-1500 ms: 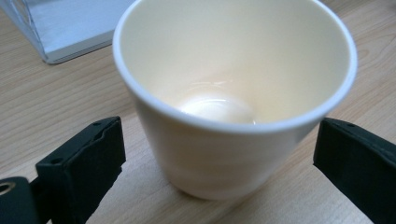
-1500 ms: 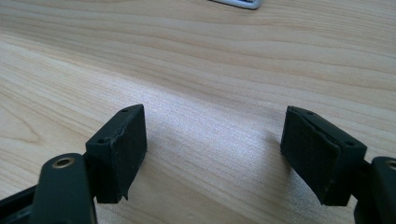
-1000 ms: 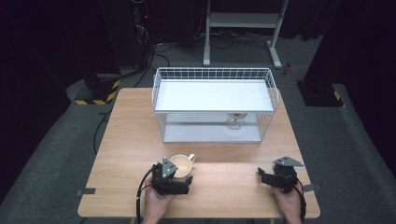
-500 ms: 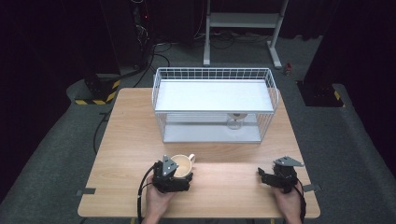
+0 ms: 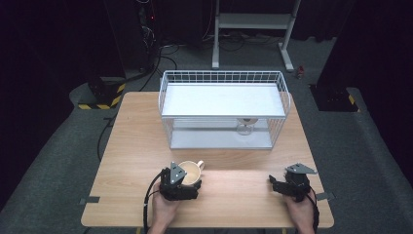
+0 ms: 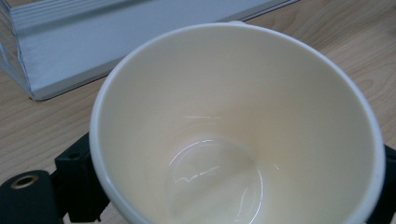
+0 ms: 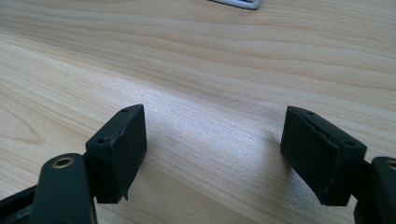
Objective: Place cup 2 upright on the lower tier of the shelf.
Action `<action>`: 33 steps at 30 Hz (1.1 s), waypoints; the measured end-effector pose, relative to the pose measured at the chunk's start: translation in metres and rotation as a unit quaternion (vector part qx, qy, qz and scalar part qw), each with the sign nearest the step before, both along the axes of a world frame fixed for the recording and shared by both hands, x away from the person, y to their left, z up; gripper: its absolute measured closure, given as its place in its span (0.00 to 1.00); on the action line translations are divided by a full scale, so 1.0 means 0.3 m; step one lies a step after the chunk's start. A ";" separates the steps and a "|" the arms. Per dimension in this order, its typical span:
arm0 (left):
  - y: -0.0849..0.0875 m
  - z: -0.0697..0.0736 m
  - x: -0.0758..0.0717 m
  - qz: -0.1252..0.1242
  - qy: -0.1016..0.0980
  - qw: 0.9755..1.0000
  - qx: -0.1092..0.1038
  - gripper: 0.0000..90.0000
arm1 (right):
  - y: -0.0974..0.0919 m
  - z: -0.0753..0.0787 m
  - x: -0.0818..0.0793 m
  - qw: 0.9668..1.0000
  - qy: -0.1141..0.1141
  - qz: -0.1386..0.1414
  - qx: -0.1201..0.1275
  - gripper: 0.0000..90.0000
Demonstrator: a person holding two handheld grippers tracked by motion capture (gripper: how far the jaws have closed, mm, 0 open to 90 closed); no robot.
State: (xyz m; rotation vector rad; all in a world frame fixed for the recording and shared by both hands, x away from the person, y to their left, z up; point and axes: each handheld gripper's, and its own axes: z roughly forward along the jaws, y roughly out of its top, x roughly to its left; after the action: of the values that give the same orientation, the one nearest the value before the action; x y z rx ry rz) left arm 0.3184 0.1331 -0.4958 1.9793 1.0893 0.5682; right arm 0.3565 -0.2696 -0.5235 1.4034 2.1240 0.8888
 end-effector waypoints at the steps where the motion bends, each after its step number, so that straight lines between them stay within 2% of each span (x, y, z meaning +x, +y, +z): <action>1: -0.003 0.001 0.000 0.000 -0.001 1.000 0.000 0.10 | 0.000 0.000 0.000 1.000 0.000 0.000 0.000 0.25; 3: -0.005 0.003 0.003 -0.002 -0.002 1.000 0.005 0.10 | 0.000 0.000 0.000 1.000 0.000 0.000 0.000 0.25; 17: -0.022 0.021 0.020 -0.006 -0.008 1.000 0.003 0.10 | 0.000 0.000 0.000 1.000 0.000 0.000 0.000 0.25; 21: -0.019 0.023 0.029 -0.004 -0.002 1.000 -0.010 0.10 | 0.000 0.000 0.000 1.000 0.000 0.000 0.000 0.25; 33: -0.029 0.043 0.055 -0.007 -0.005 1.000 -0.006 0.10 | 0.000 0.000 0.000 1.000 0.000 0.000 0.000 0.25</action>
State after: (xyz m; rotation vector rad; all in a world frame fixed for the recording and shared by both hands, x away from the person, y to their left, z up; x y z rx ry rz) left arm 0.3350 0.1245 -0.4830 1.9696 1.0697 0.5620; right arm 0.3564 -0.2696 -0.5235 1.4032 2.1240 0.8887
